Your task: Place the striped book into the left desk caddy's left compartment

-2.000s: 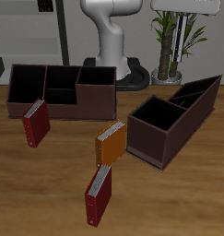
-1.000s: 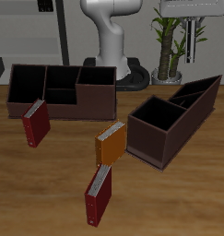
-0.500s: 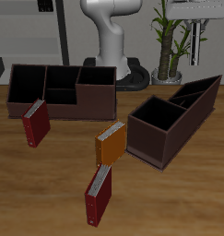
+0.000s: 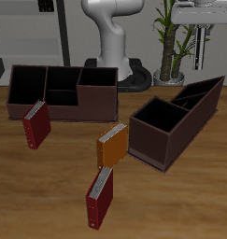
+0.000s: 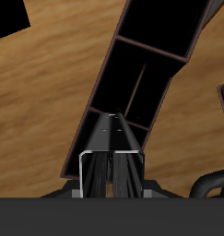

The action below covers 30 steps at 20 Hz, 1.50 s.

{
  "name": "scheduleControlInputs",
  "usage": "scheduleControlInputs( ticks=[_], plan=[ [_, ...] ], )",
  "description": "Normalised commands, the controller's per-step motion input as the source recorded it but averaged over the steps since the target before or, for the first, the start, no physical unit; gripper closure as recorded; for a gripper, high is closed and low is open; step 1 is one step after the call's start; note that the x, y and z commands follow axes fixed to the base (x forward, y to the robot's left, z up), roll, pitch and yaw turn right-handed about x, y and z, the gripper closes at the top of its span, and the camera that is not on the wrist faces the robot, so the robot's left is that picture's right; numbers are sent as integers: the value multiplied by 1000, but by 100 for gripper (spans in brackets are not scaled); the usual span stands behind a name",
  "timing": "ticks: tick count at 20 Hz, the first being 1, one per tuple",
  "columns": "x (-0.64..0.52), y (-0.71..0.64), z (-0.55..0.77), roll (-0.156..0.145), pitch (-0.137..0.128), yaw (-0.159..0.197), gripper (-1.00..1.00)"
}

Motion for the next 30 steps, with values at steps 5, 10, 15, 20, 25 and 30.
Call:
scheduleControlInputs(
  ticks=[5, 10, 15, 20, 25, 30],
  plan=[
    [-24, -52, -91, 8, 20, -30, 100],
    [125, -21, -114, 17, 70, -43, 100],
    [79, 23, -147, 27, 64, -33, 100],
    [43, 16, -59, 10, 25, -6, 100],
    [79, 60, -186, 32, 76, -35, 100],
    [-12, 20, -105, 15, 32, -12, 100]
  ],
)
